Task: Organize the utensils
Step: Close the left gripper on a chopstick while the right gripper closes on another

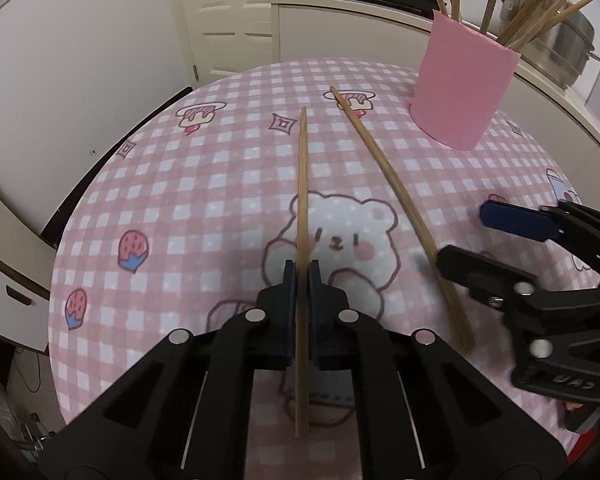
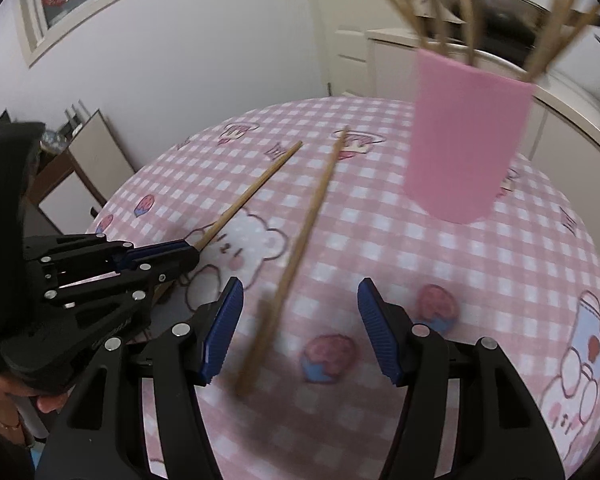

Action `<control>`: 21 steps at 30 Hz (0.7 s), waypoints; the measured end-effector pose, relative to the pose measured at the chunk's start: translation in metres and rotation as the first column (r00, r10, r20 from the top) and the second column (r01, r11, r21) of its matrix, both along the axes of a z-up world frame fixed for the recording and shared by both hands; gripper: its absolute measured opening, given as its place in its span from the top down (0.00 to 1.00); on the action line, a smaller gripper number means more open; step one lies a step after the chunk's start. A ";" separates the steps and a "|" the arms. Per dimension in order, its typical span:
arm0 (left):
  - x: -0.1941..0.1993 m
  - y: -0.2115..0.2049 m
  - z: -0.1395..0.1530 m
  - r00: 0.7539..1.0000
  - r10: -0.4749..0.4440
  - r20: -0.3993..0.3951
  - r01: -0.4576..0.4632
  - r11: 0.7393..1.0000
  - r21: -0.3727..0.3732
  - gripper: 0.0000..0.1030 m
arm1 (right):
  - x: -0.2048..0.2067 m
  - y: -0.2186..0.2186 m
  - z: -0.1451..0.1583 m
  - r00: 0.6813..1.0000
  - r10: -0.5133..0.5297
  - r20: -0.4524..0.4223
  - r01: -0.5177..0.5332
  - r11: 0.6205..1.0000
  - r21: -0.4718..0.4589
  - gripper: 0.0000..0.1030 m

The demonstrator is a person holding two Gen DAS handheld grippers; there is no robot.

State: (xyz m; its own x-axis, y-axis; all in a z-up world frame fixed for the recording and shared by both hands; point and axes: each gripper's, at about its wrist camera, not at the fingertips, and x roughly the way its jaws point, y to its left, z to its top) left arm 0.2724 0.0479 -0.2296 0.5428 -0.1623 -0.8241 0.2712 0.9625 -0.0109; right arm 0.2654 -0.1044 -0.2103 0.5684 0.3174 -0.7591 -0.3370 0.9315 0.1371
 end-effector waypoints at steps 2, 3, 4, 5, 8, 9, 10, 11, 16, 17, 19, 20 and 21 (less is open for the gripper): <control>-0.005 0.002 0.000 1.000 -0.003 -0.003 0.003 1.000 -0.002 0.94 | 0.002 0.009 -0.003 1.000 0.025 -0.012 -0.026 0.999 -0.019 0.64; -0.007 0.004 0.001 1.000 -0.005 -0.006 0.005 1.000 -0.003 0.94 | 0.003 0.013 -0.004 0.999 0.036 -0.017 -0.037 0.999 -0.038 0.73; -0.010 0.006 0.001 1.000 -0.009 -0.007 0.009 1.000 -0.001 0.94 | 0.004 0.015 -0.005 0.999 0.041 -0.020 -0.042 0.998 -0.052 0.77; -0.013 0.007 0.001 1.000 -0.010 -0.007 0.010 1.000 0.001 0.94 | 0.005 0.017 -0.007 0.999 0.045 -0.022 -0.047 0.996 -0.070 0.83; -0.023 0.012 0.001 1.000 -0.020 -0.007 0.020 1.000 0.001 0.94 | 0.001 0.013 -0.007 0.998 0.052 -0.022 -0.053 0.995 -0.087 0.92; -0.026 0.014 0.001 1.000 -0.020 -0.008 0.019 1.000 -0.003 0.94 | -0.001 0.011 -0.007 0.998 0.057 -0.025 -0.059 0.994 -0.091 0.92; -0.030 0.016 0.002 1.000 -0.019 -0.012 0.019 1.000 -0.012 0.94 | -0.005 0.008 -0.007 0.997 0.065 -0.028 -0.067 0.993 -0.094 0.93; -0.033 0.019 0.002 1.000 -0.020 -0.016 0.019 1.000 -0.019 0.94 | -0.009 0.005 -0.007 0.997 0.069 -0.031 -0.072 0.993 -0.095 0.93; -0.054 0.022 0.003 0.998 -0.056 -0.029 0.056 0.998 -0.009 0.94 | -0.035 -0.020 -0.007 0.994 0.082 -0.066 -0.086 0.994 -0.068 0.95; -0.058 0.022 0.004 0.997 -0.064 -0.035 0.063 0.998 -0.006 0.94 | -0.040 -0.025 -0.007 0.994 0.082 -0.069 -0.087 0.994 -0.066 0.95; -0.066 0.021 0.004 0.996 -0.078 -0.045 0.078 0.997 -0.005 0.94 | -0.052 -0.034 -0.006 0.993 0.083 -0.082 -0.087 0.995 -0.053 0.95; -0.069 0.020 0.005 0.995 -0.087 -0.049 0.087 0.996 -0.004 0.94 | -0.059 -0.039 -0.006 0.993 0.082 -0.084 -0.087 0.995 -0.055 0.95; -0.072 0.020 0.005 0.994 -0.094 -0.048 0.094 0.996 0.000 0.94 | -0.065 -0.043 -0.006 0.993 0.081 -0.086 -0.087 0.994 -0.060 0.95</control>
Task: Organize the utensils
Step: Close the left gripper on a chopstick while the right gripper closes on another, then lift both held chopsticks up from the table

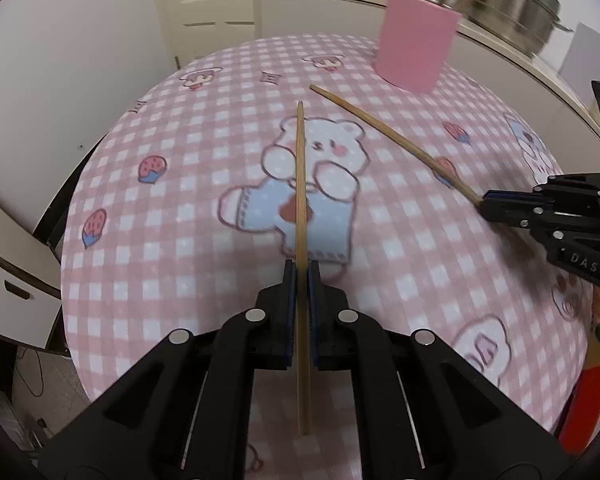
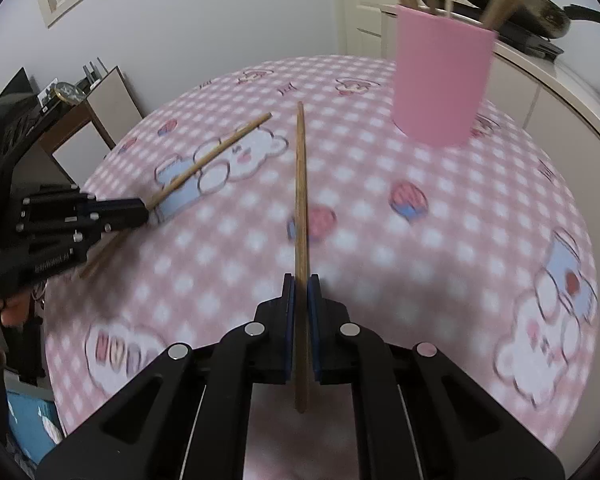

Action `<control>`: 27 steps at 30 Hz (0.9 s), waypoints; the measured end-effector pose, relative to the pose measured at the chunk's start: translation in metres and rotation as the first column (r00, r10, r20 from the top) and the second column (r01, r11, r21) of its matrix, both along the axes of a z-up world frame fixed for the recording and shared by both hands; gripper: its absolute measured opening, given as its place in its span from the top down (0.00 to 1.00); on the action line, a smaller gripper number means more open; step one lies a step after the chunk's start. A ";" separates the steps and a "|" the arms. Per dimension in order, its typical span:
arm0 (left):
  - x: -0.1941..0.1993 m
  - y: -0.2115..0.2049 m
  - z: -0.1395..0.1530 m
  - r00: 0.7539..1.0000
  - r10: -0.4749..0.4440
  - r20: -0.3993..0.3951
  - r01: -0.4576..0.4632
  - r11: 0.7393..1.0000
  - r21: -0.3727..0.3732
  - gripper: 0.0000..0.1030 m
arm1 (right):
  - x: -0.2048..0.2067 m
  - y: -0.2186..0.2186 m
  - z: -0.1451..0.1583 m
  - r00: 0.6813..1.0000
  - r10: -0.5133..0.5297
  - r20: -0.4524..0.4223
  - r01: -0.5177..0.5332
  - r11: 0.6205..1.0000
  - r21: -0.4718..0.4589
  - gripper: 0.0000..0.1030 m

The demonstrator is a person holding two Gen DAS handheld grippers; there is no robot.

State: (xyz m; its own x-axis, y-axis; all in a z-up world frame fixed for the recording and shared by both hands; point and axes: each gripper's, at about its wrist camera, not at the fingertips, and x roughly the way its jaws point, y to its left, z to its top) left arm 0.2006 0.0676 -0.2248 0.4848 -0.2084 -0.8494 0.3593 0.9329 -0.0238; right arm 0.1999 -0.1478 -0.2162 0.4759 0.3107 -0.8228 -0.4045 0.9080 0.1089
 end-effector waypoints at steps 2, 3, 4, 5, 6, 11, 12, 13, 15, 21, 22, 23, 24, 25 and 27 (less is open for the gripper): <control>-0.006 -0.002 0.001 1.000 -0.011 0.000 0.011 1.000 0.012 0.94 | -0.008 -0.005 0.002 1.000 -0.003 -0.008 0.003 1.000 0.000 0.95; -0.007 -0.003 0.001 1.000 -0.010 0.000 0.010 1.000 0.009 0.94 | -0.011 -0.006 0.003 1.000 -0.005 -0.003 0.005 1.000 -0.002 0.94; -0.006 -0.003 0.002 1.000 -0.003 -0.001 0.003 1.000 0.003 0.94 | -0.012 -0.006 0.004 1.000 -0.006 0.004 0.006 1.000 0.001 0.94; -0.005 -0.003 0.003 1.000 0.003 -0.005 -0.003 1.000 -0.002 0.94 | -0.011 -0.007 0.005 1.000 -0.007 0.010 0.007 1.000 0.009 0.94; -0.002 -0.003 0.003 1.000 0.010 -0.006 -0.010 1.000 -0.007 0.93 | -0.010 -0.006 0.006 1.000 -0.012 0.015 0.012 1.000 0.012 0.93; 0.013 -0.010 0.010 1.000 0.026 0.009 -0.026 0.999 -0.019 0.93 | 0.009 0.004 0.012 0.998 -0.029 0.053 0.028 0.999 0.018 0.76; 0.019 -0.012 0.011 0.999 0.031 0.011 -0.031 0.999 -0.021 0.93 | 0.014 0.007 0.013 0.998 -0.027 0.059 0.026 1.000 0.018 0.75; 0.023 -0.013 0.011 0.999 0.032 0.011 -0.032 0.999 -0.023 0.93 | 0.020 0.011 0.013 0.997 -0.024 0.067 0.024 1.000 0.012 0.74; 0.034 -0.016 0.012 0.999 0.035 0.014 -0.035 0.999 -0.020 0.93 | 0.032 0.016 0.012 0.997 -0.024 0.079 0.024 1.000 -0.001 0.74; 0.070 -0.024 0.014 0.997 0.074 0.034 -0.074 0.997 -0.004 0.49 | 0.068 0.032 0.005 0.998 -0.016 0.066 0.017 1.000 -0.021 0.74; 0.073 -0.024 0.015 0.995 0.079 0.058 -0.079 0.997 0.000 0.46 | 0.073 0.034 0.005 0.998 -0.014 0.067 0.016 1.000 -0.023 0.74; 0.077 -0.026 0.016 0.995 0.073 0.074 -0.073 0.997 0.006 0.46 | 0.077 0.035 0.005 0.998 -0.010 0.066 0.012 1.000 -0.024 0.74; 0.081 -0.028 0.015 0.995 0.062 0.073 -0.063 0.998 0.012 0.46 | 0.081 0.037 0.004 0.998 -0.003 0.061 0.005 1.000 -0.025 0.74; 0.084 -0.029 0.015 0.995 0.060 0.074 -0.061 0.998 0.016 0.46 | 0.087 0.039 0.002 0.999 0.006 0.052 -0.004 1.000 -0.031 0.74; 0.093 -0.031 0.012 0.996 0.060 0.069 -0.062 0.998 0.031 0.47 | 0.093 0.042 0.000 0.999 0.021 0.045 -0.019 0.999 -0.045 0.74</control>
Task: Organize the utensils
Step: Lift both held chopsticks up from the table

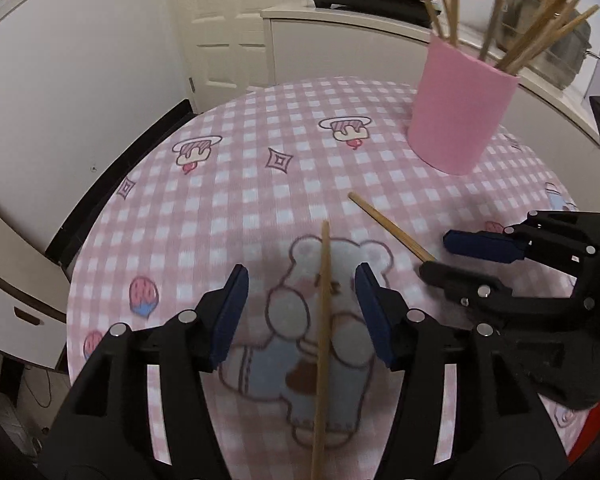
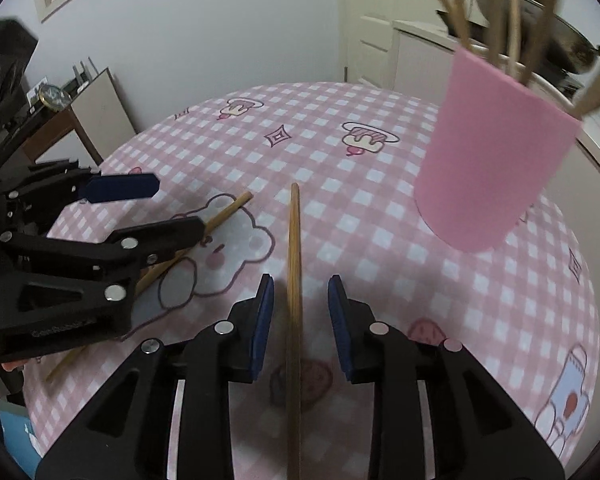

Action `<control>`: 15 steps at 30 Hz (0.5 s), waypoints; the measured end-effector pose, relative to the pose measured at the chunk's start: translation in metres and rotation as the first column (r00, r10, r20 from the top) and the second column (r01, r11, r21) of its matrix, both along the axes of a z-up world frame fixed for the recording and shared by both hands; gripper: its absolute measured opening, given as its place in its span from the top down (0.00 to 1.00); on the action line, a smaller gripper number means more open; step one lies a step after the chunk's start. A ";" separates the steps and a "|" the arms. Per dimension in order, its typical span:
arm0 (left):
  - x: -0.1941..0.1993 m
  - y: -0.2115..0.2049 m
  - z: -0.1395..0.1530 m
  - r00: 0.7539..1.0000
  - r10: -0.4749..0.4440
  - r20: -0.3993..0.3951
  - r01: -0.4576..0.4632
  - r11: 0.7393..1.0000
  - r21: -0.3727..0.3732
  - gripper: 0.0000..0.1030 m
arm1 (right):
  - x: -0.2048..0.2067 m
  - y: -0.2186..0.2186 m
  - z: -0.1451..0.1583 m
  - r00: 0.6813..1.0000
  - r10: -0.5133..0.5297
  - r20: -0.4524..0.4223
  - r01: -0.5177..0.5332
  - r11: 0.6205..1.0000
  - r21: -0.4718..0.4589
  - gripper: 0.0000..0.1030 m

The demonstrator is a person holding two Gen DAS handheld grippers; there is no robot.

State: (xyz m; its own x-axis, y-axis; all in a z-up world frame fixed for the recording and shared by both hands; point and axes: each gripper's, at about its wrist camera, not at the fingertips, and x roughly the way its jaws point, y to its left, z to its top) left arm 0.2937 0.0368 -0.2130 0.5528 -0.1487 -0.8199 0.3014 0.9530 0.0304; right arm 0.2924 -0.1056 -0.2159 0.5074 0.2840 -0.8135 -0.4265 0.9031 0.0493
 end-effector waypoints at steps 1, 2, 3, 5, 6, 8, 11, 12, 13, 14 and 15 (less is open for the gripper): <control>0.003 0.000 -0.002 1.000 0.000 -0.006 0.000 1.000 0.004 0.47 | 0.003 0.001 0.000 1.000 0.006 0.000 -0.006 1.000 -0.005 0.74; 0.006 -0.001 -0.004 1.000 0.001 -0.011 -0.001 1.000 0.006 0.51 | 0.005 0.004 0.000 1.000 0.009 -0.001 -0.009 1.000 -0.010 0.75; 0.009 -0.001 -0.006 1.000 0.001 -0.018 -0.001 1.000 0.009 0.60 | 0.008 0.005 0.000 1.000 0.011 -0.004 -0.011 1.000 -0.014 0.75; 0.016 -0.001 -0.011 0.999 -0.002 -0.046 0.002 1.000 0.000 0.64 | 0.013 0.007 0.000 1.000 0.018 -0.009 -0.018 1.000 -0.023 0.75; 0.017 -0.002 -0.012 0.999 -0.007 -0.049 0.006 1.000 -0.011 0.65 | 0.014 0.009 -0.001 1.000 0.022 -0.008 -0.023 0.999 -0.036 0.75; 0.019 -0.005 -0.016 0.999 -0.016 -0.052 0.016 1.000 0.007 0.68 | 0.015 0.013 -0.001 1.000 0.028 -0.003 -0.028 0.998 -0.052 0.75; 0.017 -0.010 -0.017 0.999 -0.032 -0.034 0.033 0.999 0.010 0.78 | 0.018 0.015 -0.002 0.999 0.032 0.006 -0.032 0.998 -0.061 0.78; 0.017 -0.011 -0.017 0.999 -0.034 -0.033 0.034 0.999 0.007 0.82 | 0.018 0.016 -0.003 0.999 0.033 0.011 -0.033 0.997 -0.064 0.81; 0.016 -0.013 -0.017 0.999 -0.040 -0.028 0.040 0.999 0.008 0.84 | 0.018 0.015 -0.003 0.999 0.032 0.015 -0.031 0.997 -0.068 0.83; 0.015 -0.015 -0.018 0.999 -0.046 -0.022 0.046 0.999 0.010 0.88 | 0.018 0.016 -0.003 0.999 0.030 0.017 -0.028 0.997 -0.070 0.86; 0.016 -0.017 -0.018 0.999 -0.048 -0.020 0.048 0.999 0.011 0.91 | 0.018 0.016 -0.003 0.999 0.028 0.018 -0.027 0.997 -0.071 0.91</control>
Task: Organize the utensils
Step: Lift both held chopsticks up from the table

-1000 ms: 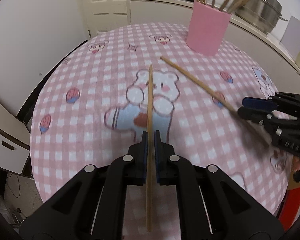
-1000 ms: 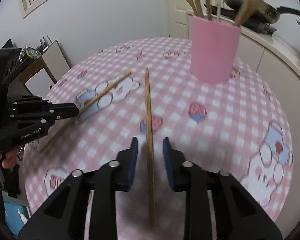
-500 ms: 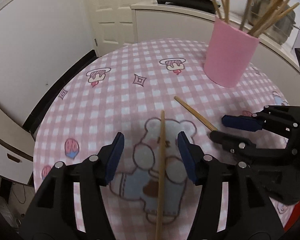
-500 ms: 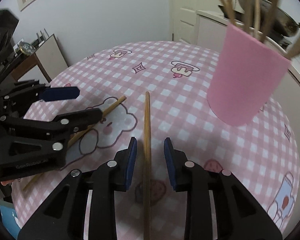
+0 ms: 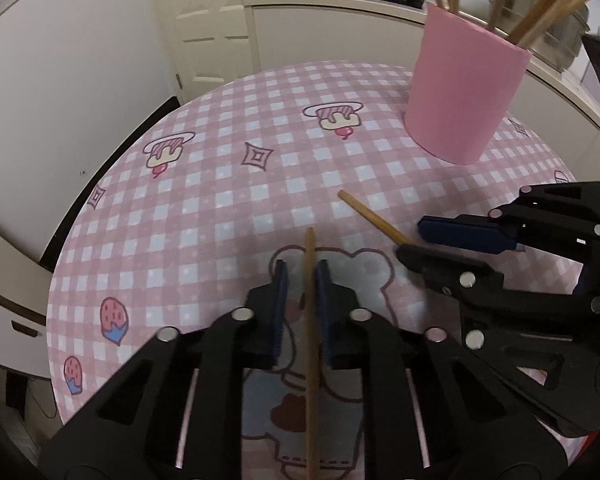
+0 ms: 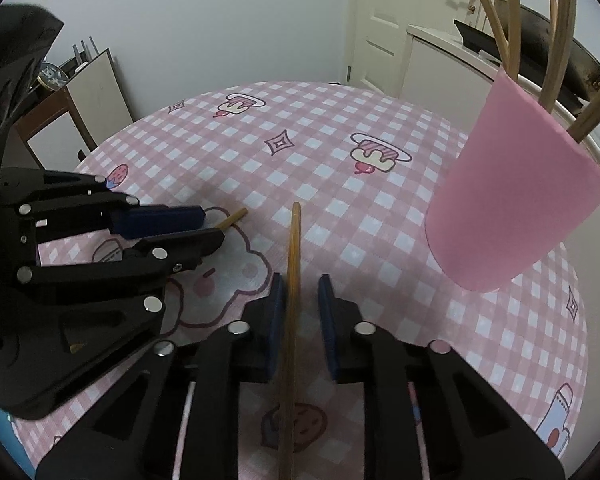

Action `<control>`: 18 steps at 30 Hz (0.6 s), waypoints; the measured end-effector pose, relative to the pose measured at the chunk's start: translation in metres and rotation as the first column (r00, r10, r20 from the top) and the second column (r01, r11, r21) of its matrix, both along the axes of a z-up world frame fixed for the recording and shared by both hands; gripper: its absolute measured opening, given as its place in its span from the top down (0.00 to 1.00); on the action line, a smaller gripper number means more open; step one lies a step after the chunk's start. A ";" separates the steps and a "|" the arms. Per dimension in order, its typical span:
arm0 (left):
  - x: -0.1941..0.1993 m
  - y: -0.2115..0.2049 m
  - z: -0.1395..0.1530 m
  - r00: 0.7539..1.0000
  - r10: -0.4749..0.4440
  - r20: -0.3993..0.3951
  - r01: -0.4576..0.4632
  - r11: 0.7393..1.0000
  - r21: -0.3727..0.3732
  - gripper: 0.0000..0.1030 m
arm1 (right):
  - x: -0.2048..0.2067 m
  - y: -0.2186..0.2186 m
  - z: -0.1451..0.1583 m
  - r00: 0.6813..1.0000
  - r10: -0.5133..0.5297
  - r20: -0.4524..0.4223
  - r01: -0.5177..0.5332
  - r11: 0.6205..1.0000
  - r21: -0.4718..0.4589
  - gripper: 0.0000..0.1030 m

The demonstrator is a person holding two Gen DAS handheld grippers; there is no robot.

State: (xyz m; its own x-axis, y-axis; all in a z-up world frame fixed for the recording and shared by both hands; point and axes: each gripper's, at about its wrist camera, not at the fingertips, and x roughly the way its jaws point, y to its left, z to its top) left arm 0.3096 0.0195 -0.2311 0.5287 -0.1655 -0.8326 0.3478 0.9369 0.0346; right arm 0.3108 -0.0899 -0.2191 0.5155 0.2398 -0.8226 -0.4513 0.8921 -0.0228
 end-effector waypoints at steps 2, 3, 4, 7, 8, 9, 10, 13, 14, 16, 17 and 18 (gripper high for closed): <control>-0.001 -0.003 0.000 1.000 0.000 0.005 0.000 1.000 0.002 0.95 | 0.000 -0.001 0.000 1.000 -0.001 0.002 0.001 1.000 -0.002 0.95; -0.001 -0.003 0.000 1.000 0.006 0.005 -0.006 1.000 0.001 0.95 | 0.000 -0.001 0.000 1.000 -0.002 0.002 0.002 1.000 0.000 0.95; -0.002 -0.004 0.001 1.000 0.010 0.006 -0.010 1.000 0.000 0.95 | -0.001 -0.002 0.000 1.000 -0.002 0.002 0.002 1.000 0.004 0.95; -0.006 -0.004 0.006 1.000 0.008 0.017 -0.008 1.000 -0.016 0.95 | -0.006 -0.005 0.004 1.000 0.002 0.003 -0.002 1.000 0.030 0.95; -0.010 -0.005 0.011 1.000 0.006 0.029 -0.005 1.000 -0.018 0.95 | -0.009 -0.005 0.006 1.000 0.002 0.007 -0.002 0.999 0.034 0.95; -0.013 -0.005 0.014 0.999 0.004 0.036 -0.004 1.000 -0.020 0.95 | -0.012 -0.007 0.010 1.000 0.002 0.013 -0.003 0.999 0.040 0.95; -0.016 -0.006 0.021 0.999 0.001 0.049 0.000 1.000 -0.026 0.95 | -0.015 -0.008 0.014 1.000 0.003 0.019 -0.004 0.999 0.050 0.95; -0.028 -0.008 0.038 0.996 -0.007 0.087 0.010 0.999 -0.038 0.95 | -0.026 -0.012 0.028 0.999 0.006 0.044 -0.009 0.998 0.069 0.95; -0.032 -0.008 0.045 0.995 -0.008 0.101 0.013 0.999 -0.041 0.95 | -0.030 -0.012 0.033 0.999 0.008 0.053 -0.012 0.997 0.076 0.95; -0.043 -0.008 0.059 0.991 -0.008 0.131 0.014 0.999 -0.047 0.95 | -0.036 -0.014 0.042 0.998 0.009 0.069 -0.015 0.996 0.088 0.95; -0.046 -0.007 0.064 0.990 -0.009 0.139 0.016 0.999 -0.051 0.95 | -0.042 -0.016 0.050 0.997 0.009 0.083 -0.017 0.995 0.099 0.95; -0.051 -0.008 0.070 0.988 -0.009 0.152 0.018 0.998 -0.057 0.95 | -0.045 -0.018 0.055 0.996 0.010 0.091 -0.020 0.994 0.108 0.95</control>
